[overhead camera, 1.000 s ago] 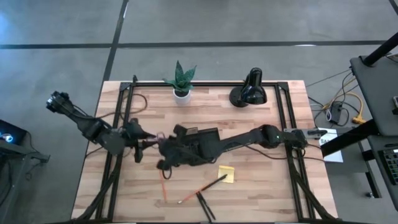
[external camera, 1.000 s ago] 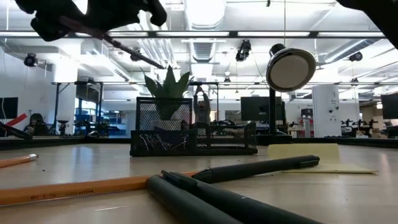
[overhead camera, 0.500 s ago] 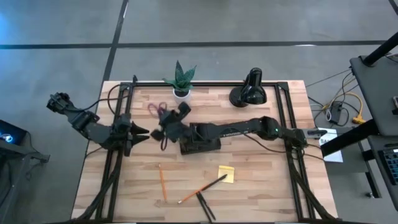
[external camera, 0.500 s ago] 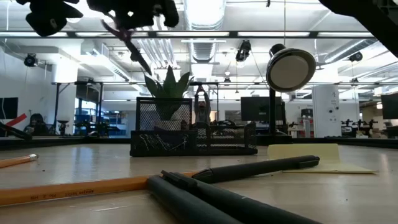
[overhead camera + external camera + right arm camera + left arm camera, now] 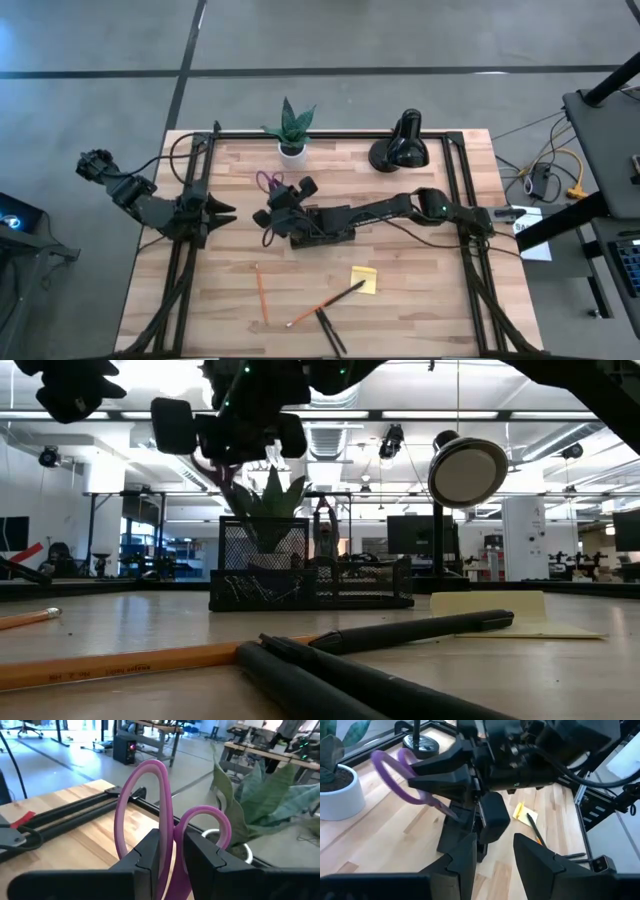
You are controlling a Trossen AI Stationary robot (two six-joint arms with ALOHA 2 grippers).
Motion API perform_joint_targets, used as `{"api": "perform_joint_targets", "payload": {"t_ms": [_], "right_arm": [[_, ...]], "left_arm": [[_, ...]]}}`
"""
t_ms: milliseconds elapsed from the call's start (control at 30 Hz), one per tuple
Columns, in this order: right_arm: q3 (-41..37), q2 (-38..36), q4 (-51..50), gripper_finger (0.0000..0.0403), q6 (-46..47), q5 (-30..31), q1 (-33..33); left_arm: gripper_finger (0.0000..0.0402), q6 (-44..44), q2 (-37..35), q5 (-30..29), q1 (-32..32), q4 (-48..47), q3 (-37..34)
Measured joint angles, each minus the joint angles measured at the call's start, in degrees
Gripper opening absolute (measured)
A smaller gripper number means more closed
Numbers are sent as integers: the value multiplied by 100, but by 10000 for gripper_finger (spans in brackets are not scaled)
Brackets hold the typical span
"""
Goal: Pick and place office supplies into organizer
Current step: Put the scissors into the desk organizer
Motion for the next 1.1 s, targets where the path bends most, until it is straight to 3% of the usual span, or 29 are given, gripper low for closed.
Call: {"api": "perform_joint_targets", "payload": {"t_ms": [133,567,733,967,1100], "right_arm": [[-204,0,-2,67,-409,261,20],[-888,-114,4,80,-982,288,237],[-786,-125,-103,99,-983,285,318],[-809,-163,-104,145,-471,456,379],[-793,-195,-103,170,-647,509,493]], "left_arm": [[116,317,17,-5,0,-31,-22],[116,442,204,-391,0,-92,-65],[116,391,272,-704,2,-38,-65],[116,393,275,-743,0,307,-63],[116,393,279,-743,0,280,-63]]}}
